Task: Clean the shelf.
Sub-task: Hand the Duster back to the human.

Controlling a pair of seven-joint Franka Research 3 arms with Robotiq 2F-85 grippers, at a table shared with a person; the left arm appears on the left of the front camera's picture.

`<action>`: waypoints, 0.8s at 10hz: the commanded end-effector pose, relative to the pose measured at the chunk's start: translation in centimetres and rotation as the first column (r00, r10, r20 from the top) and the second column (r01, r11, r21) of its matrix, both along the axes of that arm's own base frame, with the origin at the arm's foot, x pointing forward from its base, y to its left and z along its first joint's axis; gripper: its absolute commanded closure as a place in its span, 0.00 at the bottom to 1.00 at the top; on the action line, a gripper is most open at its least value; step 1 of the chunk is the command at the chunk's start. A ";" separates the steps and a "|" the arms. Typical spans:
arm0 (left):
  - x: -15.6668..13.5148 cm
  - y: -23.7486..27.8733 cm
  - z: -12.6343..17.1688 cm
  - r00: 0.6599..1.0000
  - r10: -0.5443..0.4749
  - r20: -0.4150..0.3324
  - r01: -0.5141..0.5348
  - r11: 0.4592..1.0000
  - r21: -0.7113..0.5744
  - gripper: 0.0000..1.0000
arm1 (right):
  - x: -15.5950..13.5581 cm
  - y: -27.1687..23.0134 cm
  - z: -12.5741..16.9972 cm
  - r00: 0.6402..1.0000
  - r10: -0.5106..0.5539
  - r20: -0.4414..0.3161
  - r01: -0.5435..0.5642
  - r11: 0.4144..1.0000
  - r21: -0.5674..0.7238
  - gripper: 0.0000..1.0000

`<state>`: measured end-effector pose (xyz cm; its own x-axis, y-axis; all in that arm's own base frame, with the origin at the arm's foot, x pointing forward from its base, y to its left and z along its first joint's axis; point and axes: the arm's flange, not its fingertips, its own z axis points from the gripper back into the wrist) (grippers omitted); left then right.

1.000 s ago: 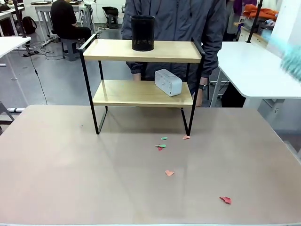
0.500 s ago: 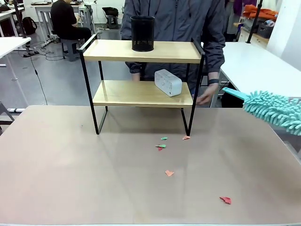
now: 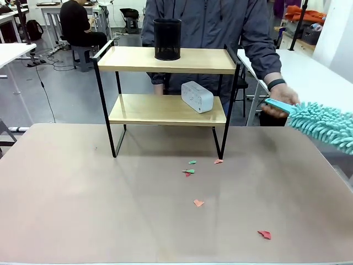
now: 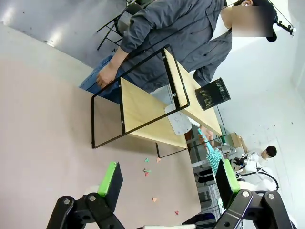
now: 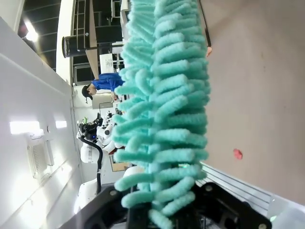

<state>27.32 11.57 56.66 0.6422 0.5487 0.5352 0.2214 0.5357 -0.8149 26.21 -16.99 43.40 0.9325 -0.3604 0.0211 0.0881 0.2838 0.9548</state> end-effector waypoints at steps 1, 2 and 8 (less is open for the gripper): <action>-0.1 0.2 0.1 1.000 -0.009 -0.003 0.009 1.000 0.001 0.00 | -0.2 2.6 -0.6 0.999 -0.050 0.012 0.050 0.999 -0.013 1.00; -0.1 0.2 0.1 1.000 -0.009 -0.003 0.009 1.000 0.001 0.00 | -0.2 2.7 -0.7 0.999 -0.049 0.020 0.050 0.999 -0.004 1.00; -0.1 0.2 0.1 1.000 -0.009 -0.003 0.009 1.000 0.001 0.00 | -0.1 3.0 -0.5 0.994 -0.035 0.100 0.033 0.999 0.017 0.60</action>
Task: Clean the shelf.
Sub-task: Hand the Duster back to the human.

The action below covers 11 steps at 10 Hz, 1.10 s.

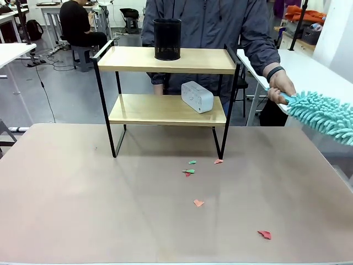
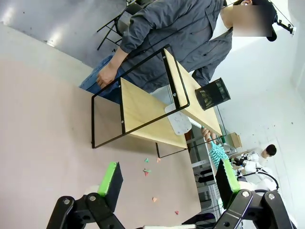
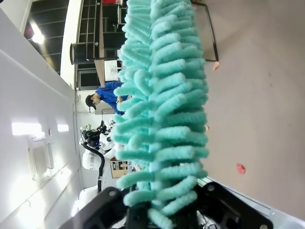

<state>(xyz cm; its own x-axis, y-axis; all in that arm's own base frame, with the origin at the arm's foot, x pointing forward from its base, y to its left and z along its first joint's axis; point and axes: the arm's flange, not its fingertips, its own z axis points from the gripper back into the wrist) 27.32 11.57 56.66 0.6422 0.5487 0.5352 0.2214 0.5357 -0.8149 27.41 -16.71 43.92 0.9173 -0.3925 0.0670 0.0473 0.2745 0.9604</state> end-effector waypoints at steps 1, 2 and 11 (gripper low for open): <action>-0.1 0.2 0.1 1.000 -0.009 -0.003 0.009 1.000 0.001 0.00 | -1.2 3.0 -1.0 0.999 -0.004 0.037 0.004 1.000 0.000 0.25; -0.1 0.2 0.1 1.000 -0.009 -0.003 0.009 1.000 0.001 0.00 | -1.1 3.1 -0.9 0.999 0.002 0.033 -0.002 1.000 -0.001 0.02; -0.1 0.2 0.1 1.000 -0.009 -0.003 0.009 1.000 0.001 0.00 | 1.4 24.4 1.6 0.828 0.557 0.068 -0.560 0.826 0.065 0.00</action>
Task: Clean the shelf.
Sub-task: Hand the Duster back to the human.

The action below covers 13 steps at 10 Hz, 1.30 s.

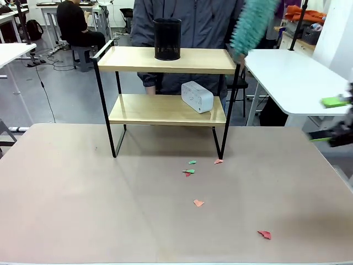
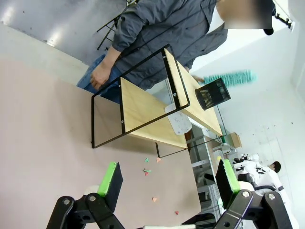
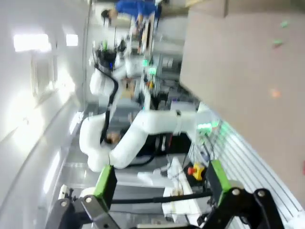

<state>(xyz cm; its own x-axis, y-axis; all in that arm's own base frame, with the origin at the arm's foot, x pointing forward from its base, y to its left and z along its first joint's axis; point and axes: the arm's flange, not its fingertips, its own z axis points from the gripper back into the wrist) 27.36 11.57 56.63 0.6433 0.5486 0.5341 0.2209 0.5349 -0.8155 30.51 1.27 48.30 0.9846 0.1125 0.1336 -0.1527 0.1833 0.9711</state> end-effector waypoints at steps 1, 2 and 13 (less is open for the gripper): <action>-0.1 0.2 0.2 1.000 -0.008 -0.002 0.008 1.000 0.002 0.00 | -2.1 10.7 -3.3 0.989 0.135 -0.065 -0.133 0.990 0.038 0.00; -0.1 0.2 0.2 1.000 -0.008 -0.002 0.008 1.000 0.002 0.00 | -2.4 13.6 -4.0 0.989 0.114 -0.095 -0.108 0.992 0.069 0.00; -0.1 0.2 0.2 1.000 -0.008 -0.002 0.008 1.000 0.002 0.00 | 0.5 5.7 -0.4 0.995 0.102 -0.020 -0.102 0.995 0.017 0.00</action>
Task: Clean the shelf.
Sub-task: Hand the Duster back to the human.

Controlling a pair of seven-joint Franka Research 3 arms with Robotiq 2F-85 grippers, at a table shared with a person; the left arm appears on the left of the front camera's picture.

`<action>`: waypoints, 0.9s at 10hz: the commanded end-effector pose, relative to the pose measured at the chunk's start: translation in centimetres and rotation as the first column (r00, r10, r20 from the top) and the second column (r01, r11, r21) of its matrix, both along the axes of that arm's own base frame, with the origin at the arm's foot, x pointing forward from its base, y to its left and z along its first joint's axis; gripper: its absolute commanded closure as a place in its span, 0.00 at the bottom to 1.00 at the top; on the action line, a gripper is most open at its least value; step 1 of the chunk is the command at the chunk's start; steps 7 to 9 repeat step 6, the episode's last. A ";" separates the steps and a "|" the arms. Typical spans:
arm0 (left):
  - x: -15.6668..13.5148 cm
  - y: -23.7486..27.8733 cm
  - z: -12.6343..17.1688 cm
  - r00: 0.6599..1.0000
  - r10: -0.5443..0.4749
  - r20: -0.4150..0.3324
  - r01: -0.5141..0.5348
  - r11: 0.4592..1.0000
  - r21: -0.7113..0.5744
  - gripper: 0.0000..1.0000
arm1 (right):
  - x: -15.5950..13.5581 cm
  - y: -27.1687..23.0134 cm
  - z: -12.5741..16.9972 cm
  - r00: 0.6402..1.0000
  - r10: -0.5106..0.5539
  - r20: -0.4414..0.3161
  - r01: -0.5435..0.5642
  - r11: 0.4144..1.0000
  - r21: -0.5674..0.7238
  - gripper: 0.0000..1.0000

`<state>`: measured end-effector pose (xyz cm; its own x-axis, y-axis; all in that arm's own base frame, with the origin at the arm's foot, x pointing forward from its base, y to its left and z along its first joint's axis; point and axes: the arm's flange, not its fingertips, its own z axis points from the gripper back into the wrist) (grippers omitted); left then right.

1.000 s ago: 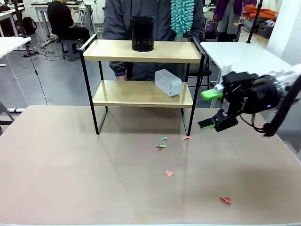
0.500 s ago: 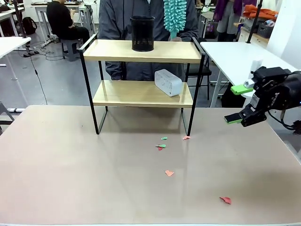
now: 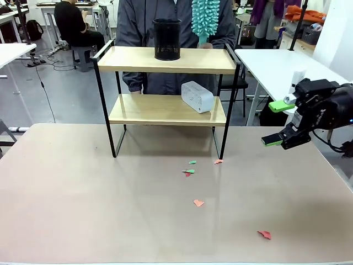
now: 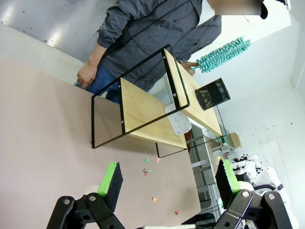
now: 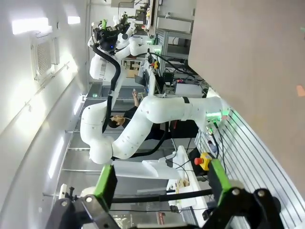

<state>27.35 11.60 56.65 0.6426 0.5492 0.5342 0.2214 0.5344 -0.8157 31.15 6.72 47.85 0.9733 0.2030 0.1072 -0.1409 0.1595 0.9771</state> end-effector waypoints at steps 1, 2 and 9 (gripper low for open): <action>-0.1 0.2 0.1 1.000 -0.009 -0.003 0.009 1.000 0.002 0.00 | -0.1 0.2 0.1 1.000 0.009 0.007 -0.009 1.000 0.007 0.00; -0.1 0.2 0.1 1.000 -0.009 -0.003 0.009 1.000 0.002 0.00 | -0.1 0.2 0.1 1.000 0.009 0.007 -0.009 1.000 0.007 0.00; -0.1 0.2 0.1 1.000 -0.009 -0.003 0.009 1.000 0.002 0.00 | -0.1 0.2 0.1 1.000 0.009 0.007 -0.009 1.000 0.007 0.00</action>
